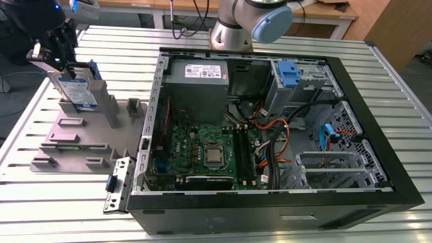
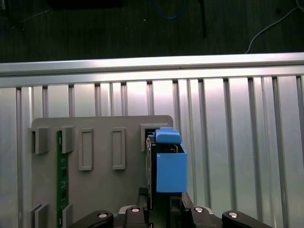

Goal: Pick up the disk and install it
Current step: 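Pick up the disk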

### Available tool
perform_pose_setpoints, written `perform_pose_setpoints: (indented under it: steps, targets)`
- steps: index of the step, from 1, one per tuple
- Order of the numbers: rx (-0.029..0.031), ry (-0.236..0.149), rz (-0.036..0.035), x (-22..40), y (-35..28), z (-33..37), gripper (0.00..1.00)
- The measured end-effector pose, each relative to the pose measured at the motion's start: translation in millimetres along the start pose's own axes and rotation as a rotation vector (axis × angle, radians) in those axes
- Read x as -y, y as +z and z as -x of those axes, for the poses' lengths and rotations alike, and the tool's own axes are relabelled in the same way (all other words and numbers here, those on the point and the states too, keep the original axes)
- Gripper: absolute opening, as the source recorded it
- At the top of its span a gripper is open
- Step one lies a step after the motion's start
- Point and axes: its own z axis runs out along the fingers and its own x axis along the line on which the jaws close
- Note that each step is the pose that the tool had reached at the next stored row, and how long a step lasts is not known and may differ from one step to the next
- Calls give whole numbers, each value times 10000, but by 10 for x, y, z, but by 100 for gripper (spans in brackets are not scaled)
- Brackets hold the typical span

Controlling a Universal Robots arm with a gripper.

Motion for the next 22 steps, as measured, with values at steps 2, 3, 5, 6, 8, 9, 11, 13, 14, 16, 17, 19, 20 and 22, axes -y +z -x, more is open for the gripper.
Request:
perform_pose_setpoints:
  steps: [2, 3, 5, 6, 8, 9, 11, 13, 14, 16, 17, 19, 20, 22]
  targets:
    - [0, 0, 0, 0, 0, 0, 35]
    - [0, 0, 0, 0, 0, 0, 35]
    - [0, -4, 1, 0, 0, 0, 35]
    - [0, -8, 1, 0, -2, 1, 35]
    - [0, -11, 0, -1, -20, 1, 35]
    - [0, -11, 1, -2, -37, 2, 35]
    - [-1, -12, 1, -2, -71, 3, 35]
    - [0, -11, -1, -3, -73, 3, 35]
    - [1, -11, -2, -2, -73, 4, 35]
    - [1, -17, -1, -3, -73, 3, 35]
    - [0, -23, 1, -3, -74, 3, 35]
    - [-1, -25, 1, -3, -74, 3, 35]
    - [-1, -25, 1, -3, -74, 3, 35]
    - [-1, -31, 1, -3, -74, 3, 35]
